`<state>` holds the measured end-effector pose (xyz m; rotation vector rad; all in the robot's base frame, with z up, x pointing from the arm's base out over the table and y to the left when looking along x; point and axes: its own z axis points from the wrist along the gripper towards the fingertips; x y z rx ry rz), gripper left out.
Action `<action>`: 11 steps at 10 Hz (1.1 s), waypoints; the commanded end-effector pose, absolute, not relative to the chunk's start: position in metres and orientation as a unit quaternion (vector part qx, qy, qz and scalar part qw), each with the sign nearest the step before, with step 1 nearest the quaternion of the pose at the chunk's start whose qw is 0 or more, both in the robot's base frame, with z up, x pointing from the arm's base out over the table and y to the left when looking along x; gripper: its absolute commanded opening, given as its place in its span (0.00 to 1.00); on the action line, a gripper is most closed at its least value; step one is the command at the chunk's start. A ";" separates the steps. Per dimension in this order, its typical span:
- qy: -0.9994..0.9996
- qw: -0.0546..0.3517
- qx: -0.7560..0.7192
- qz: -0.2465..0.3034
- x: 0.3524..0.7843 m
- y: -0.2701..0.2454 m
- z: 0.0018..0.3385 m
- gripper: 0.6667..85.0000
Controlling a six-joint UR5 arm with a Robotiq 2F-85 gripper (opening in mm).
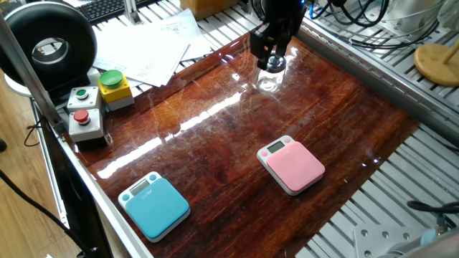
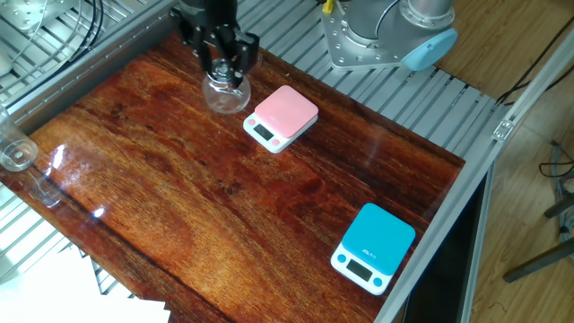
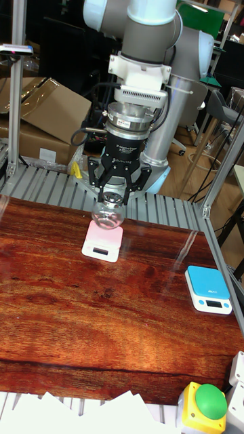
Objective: Place the block on the scale
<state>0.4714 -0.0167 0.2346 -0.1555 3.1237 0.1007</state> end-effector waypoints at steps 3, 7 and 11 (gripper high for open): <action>0.996 -0.033 -0.072 0.051 0.445 -0.008 0.236 0.00; 0.997 -0.007 -0.048 0.062 0.384 -0.016 0.240 0.00; 0.997 0.022 -0.031 0.063 0.385 -0.011 0.221 0.00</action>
